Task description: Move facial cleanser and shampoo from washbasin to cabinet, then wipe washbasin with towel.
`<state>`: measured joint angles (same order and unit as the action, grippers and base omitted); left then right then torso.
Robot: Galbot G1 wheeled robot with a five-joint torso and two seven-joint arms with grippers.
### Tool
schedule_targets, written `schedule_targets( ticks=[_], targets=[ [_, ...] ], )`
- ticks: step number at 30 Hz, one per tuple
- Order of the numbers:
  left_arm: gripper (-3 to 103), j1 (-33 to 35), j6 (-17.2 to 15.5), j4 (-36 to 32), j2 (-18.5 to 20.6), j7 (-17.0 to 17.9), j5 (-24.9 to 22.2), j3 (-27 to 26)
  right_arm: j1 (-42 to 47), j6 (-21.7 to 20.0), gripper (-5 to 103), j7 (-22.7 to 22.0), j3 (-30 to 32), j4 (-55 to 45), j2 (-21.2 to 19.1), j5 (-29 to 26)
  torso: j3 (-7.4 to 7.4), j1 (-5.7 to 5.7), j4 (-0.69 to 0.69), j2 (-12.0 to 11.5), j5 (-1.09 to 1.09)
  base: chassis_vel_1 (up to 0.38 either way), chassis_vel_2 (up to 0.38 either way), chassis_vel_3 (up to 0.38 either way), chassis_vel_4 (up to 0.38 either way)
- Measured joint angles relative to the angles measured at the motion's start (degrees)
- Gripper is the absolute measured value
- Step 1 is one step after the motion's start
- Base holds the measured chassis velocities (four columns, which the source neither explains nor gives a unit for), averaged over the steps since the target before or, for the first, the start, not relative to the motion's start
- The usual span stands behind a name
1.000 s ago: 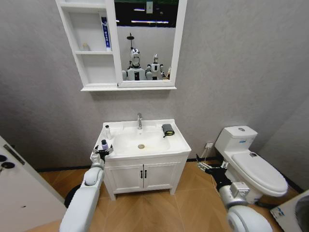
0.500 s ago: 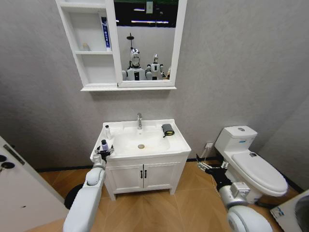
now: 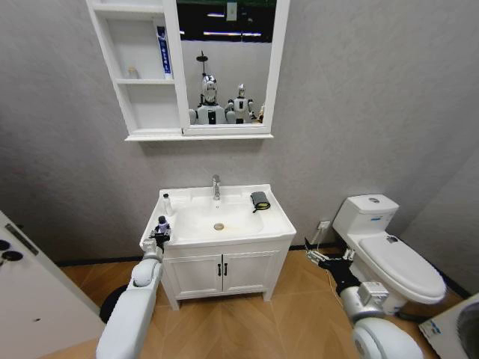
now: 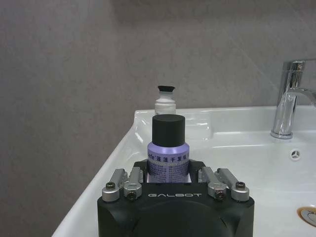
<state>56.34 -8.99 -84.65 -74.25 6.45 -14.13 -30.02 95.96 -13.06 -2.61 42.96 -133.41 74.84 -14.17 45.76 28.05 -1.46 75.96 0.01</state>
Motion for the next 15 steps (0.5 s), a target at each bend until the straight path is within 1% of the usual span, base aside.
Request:
schedule_targets(
  ticks=[1,3,4,7,8,9,10,11,12,13,14,15],
  targets=[
    [43,0.18,-0.15,-0.54,0.18,-0.01,-0.15,-0.07,0.0,0.0,100,0.0,-0.04,0.04,0.04,0.04,0.0,0.0,0.0,0.0,0.0,0.0,0.0,0.0,0.0],
    [43,1.24,-1.4,-4.14,1.23,0.19,-0.89,-0.2,0.18,0.09,100,0.03,-0.09,0.16,0.2,0.2,0.0,0.0,0.0,0.0,0.01,0.0,0.0,0.0,0.0],
    [43,1.24,-1.4,-4.14,1.23,0.19,-0.89,-0.2,0.18,0.09,100,0.03,-0.09,0.16,0.2,0.2,0.0,0.0,0.0,0.0,0.01,0.0,0.0,0.0,0.0],
    [43,2.49,-5.78,-11.94,4.34,2.77,-2.87,-0.3,0.39,0.24,100,0.14,-0.16,0.29,0.24,0.37,0.0,0.0,0.0,0.0,0.0,0.0,0.0,0.0,0.0],
    [43,2.49,-5.78,-11.94,4.34,2.77,-2.87,-0.3,0.39,0.24,100,0.14,-0.16,0.29,0.24,0.37,0.0,0.0,0.0,0.0,0.0,0.0,0.0,0.0,0.0],
    [43,2.64,-7.01,-14.07,5.19,3.51,-3.7,-0.38,0.39,0.26,100,0.16,-0.27,0.37,0.25,0.42,0.0,0.0,0.01,0.0,0.0,0.0,0.0,0.0,0.0],
    [43,2.65,-10.25,-18.72,6.96,5.51,-5.52,-0.63,0.3,0.29,100,0.19,-0.53,0.51,0.29,0.59,0.0,0.0,0.01,0.01,-0.02,0.0,0.0,0.0,0.0],
    [43,2.65,-10.25,-18.72,6.96,5.51,-5.52,-0.63,0.3,0.29,100,0.19,-0.53,0.51,0.29,0.59,0.0,0.0,0.01,0.01,-0.02,0.0,0.0,0.0,0.0],
    [43,2.55,-11.43,-20.08,7.6,6.1,-6.24,-0.67,0.27,0.3,100,0.19,-0.61,0.56,0.29,0.64,0.0,0.0,0.01,0.0,-0.01,0.0,0.0,0.0,0.0],
    [43,2.02,-13.82,-22.67,8.94,7.69,-8.28,-0.66,0.24,0.3,100,0.2,-0.76,0.69,0.29,0.7,0.0,-0.01,0.01,0.0,0.0,0.0,0.0,0.0,0.0],
    [43,2.02,-13.82,-22.67,8.94,7.69,-8.28,-0.66,0.24,0.3,100,0.2,-0.76,0.69,0.29,0.7,0.0,-0.01,0.01,0.0,0.0,0.0,0.0,0.0,0.0],
    [43,1.01,-16.87,-24.85,10.38,9.37,-10.42,-0.39,0.23,0.31,100,0.22,-0.84,0.79,0.23,0.79,-0.01,-0.01,0.01,0.0,-0.01,0.0,0.0,0.0,0.0]
  ],
)
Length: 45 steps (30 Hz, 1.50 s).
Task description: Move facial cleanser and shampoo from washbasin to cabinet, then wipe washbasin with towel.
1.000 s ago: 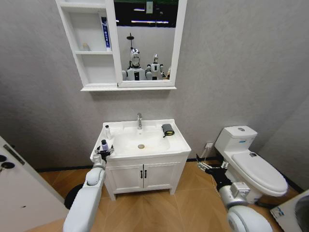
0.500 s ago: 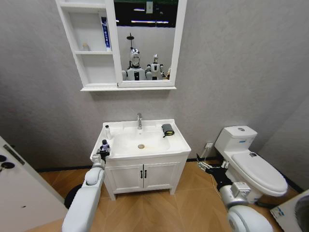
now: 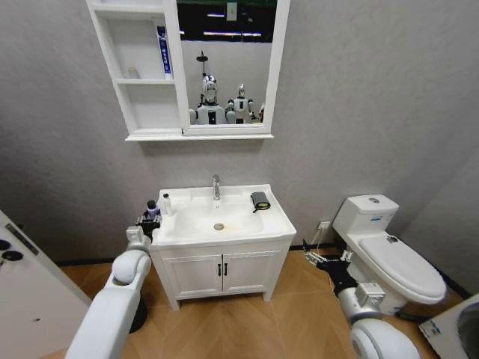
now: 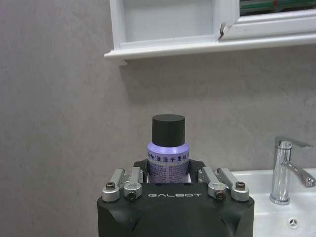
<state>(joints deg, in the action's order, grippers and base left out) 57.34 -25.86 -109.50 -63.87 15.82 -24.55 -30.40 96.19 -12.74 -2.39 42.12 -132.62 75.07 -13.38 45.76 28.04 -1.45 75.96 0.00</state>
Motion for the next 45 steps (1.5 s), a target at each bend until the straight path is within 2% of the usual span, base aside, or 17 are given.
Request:
schedule_targets(
  ticks=[2,5,7,8,10,14,18,21,22,24,25,28,31,34,37,39,45],
  targets=[
    [43,-2.9,-5.42,-2.66,2.66,1.73,-2.94,1.15,0.11,0.18,100,0.04,-0.04,0.38,-0.14,0.29,0.0,0.0,0.0,0.0,0.02,0.0,0.0,0.0,0.0],
    [43,-7.83,-8.13,-3.23,5.02,3.39,-6.08,3.01,0.06,0.41,100,0.12,-0.04,0.82,-0.24,0.5,0.0,0.0,-0.02,0.0,-0.01,0.0,0.0,0.0,0.0],
    [43,-9.58,-8.62,-2.91,5.63,3.73,-7.06,3.85,0.0,0.41,100,0.12,-0.05,0.87,-0.24,0.5,0.0,0.0,-0.01,0.0,0.01,0.0,0.0,0.0,0.0],
    [43,-14.2,-9.2,-1.5,6.88,4.55,-8.78,5.57,-0.11,0.41,100,0.14,-0.05,1.06,-0.18,0.63,0.01,0.0,-0.01,0.0,0.02,0.0,0.0,0.0,0.0],
    [43,-15.25,-9.3,-1.16,7.09,4.72,-9.13,5.93,-0.11,0.42,100,0.15,-0.05,1.11,-0.14,0.69,0.01,0.0,-0.02,0.0,0.01,0.0,0.0,0.0,0.0],
    [43,-27.0,-10.67,4.33,8.32,6.91,-14.7,11.12,0.18,0.99,100,0.35,0.07,1.9,0.5,1.37,0.01,0.0,-0.01,0.0,0.0,0.0,0.0,0.0,0.0],
    [43,-31.95,-11.14,7.03,8.15,7.37,-16.67,13.78,0.24,1.04,100,0.36,0.17,1.96,0.63,1.4,0.01,0.0,-0.01,0.0,0.02,0.0,0.0,0.0,0.0],
    [43,-40.29,-12.05,12.33,6.84,7.83,-18.71,18.02,-0.08,1.03,100,0.34,0.37,1.91,0.62,1.1,0.01,0.0,-0.01,0.0,-0.01,0.0,0.0,0.0,0.0],
    [43,-40.29,-12.05,12.33,6.84,7.83,-18.71,18.02,-0.08,1.03,100,0.34,0.37,1.91,0.62,1.1,0.01,0.0,-0.01,0.0,-0.01,0.0,0.0,0.0,0.0],
    [43,-46.91,-12.27,18.13,5.33,7.4,-19.38,21.04,-0.11,0.96,100,0.28,0.77,1.63,0.55,0.83,0.01,0.01,0.0,0.0,-0.02,0.0,0.0,0.0,0.0],
    [43,-46.91,-12.27,18.13,5.33,7.4,-19.38,21.04,-0.11,0.96,100,0.28,0.77,1.63,0.55,0.83,0.01,0.01,0.0,0.0,-0.02,0.0,0.0,0.0,0.0],
    [43,-52.08,-11.78,23.64,3.88,5.62,-18.95,22.92,0.06,0.94,100,0.23,0.95,1.55,0.58,0.76,0.02,0.01,-0.01,-0.01,0.04,0.0,0.0,0.0,0.0],
    [43,-60.49,-9.43,34.71,1.51,1.41,-15.44,25.21,0.11,0.94,100,0.14,1.01,1.55,0.65,0.71,0.01,0.0,-0.01,0.0,-0.02,0.0,0.0,0.0,0.0],
    [43,-62.02,-8.94,37.33,0.87,0.61,-14.63,25.52,0.09,0.94,100,0.12,1.02,1.55,0.62,0.66,0.01,0.01,-0.01,-0.01,0.02,0.0,0.0,0.0,0.0],
    [43,-68.08,-4.23,48.68,-2.48,-5.24,-8.92,26.29,-0.09,0.93,100,0.09,1.06,1.74,0.4,0.4,0.01,0.01,0.0,-0.01,0.01,0.0,0.0,0.0,0.0],
    [43,-68.68,-3.52,49.98,-2.98,-5.73,-8.33,26.3,-0.12,0.93,100,0.09,1.1,1.74,0.39,0.34,0.01,0.01,0.0,-0.01,0.01,0.0,0.0,0.0,0.0],
    [43,-73.9,1.56,62.74,-8.14,-9.0,-3.51,25.55,-0.1,1.37,100,0.09,1.93,1.92,0.04,-0.48,0.01,0.01,-0.02,0.0,-0.01,0.0,0.0,0.0,0.0]
  ],
)
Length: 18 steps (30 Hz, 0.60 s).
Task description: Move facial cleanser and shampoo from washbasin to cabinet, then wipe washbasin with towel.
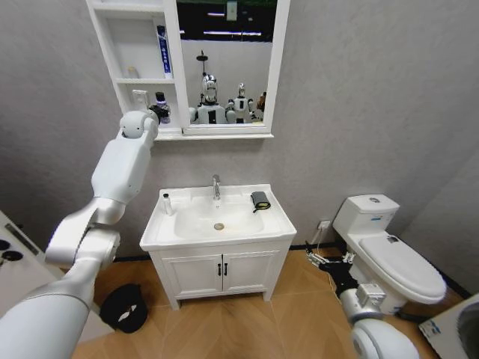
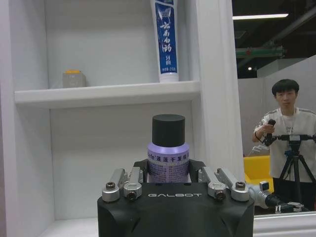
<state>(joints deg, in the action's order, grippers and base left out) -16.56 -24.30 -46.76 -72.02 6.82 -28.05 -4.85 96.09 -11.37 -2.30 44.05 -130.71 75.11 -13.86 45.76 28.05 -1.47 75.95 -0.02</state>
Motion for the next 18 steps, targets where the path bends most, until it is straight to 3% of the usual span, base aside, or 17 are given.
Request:
schedule_targets(
  ticks=[3,9,18],
  targets=[
    [43,-0.42,0.62,1.41,-0.54,-0.21,0.6,-0.27,0.01,0.12,100,0.0,0.03,0.01,0.0,-0.03,0.0,0.0,0.0,0.0,0.01,0.0,0.0,0.0,0.0],
    [43,-3.55,4.94,12.69,-5.21,-2.7,9.02,-5.99,0.14,0.49,100,-0.08,0.13,-0.45,0.11,-0.42,0.01,0.0,-0.01,0.0,0.01,0.0,0.0,0.0,0.0],
    [43,-3.44,4.4,11.21,-3.11,-2.43,11.55,-9.62,-1.11,0.42,100,-0.93,1.08,-2.39,-1.36,-3.82,-0.01,-0.01,0.03,0.0,0.03,0.0,0.0,0.0,0.0]
  ],
)
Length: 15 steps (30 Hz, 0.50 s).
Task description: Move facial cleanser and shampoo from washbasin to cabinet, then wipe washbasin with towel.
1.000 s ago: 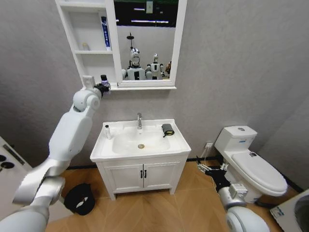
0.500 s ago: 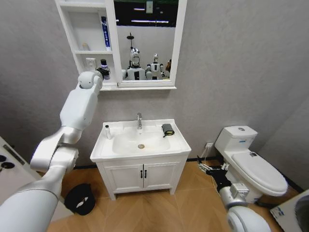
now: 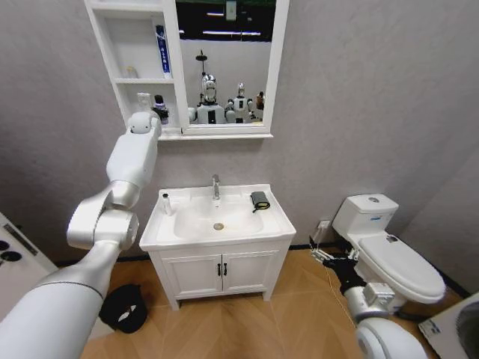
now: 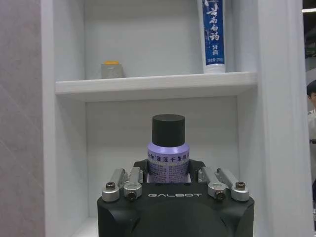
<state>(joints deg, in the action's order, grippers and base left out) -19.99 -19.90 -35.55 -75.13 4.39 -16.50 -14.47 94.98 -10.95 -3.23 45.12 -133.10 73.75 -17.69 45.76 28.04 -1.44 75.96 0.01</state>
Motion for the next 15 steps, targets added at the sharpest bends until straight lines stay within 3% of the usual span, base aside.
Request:
schedule_targets(
  ticks=[4,8,15],
  targets=[
    [43,0.62,-0.63,-1.67,0.82,0.22,-0.28,0.05,-0.59,-0.25,100,-0.76,-0.04,-0.34,-0.31,-0.83,0.0,0.0,-0.01,0.0,0.0,0.0,0.0,0.0,0.0],
    [43,5.67,-6.16,-13.06,5.39,2.34,-2.98,0.41,-1.52,-1.99,100,-2.26,1.16,-1.55,-1.04,-3.42,0.0,0.0,-0.01,0.0,0.02,0.0,0.0,0.0,0.0],
    [43,7.25,-8.56,-16.99,7.26,3.6,-5.63,1.36,-1.44,-2.37,100,-2.18,1.44,-1.62,-0.84,-3.04,0.0,0.0,-0.02,0.0,-0.01,0.0,0.0,0.0,0.0]
  ],
)
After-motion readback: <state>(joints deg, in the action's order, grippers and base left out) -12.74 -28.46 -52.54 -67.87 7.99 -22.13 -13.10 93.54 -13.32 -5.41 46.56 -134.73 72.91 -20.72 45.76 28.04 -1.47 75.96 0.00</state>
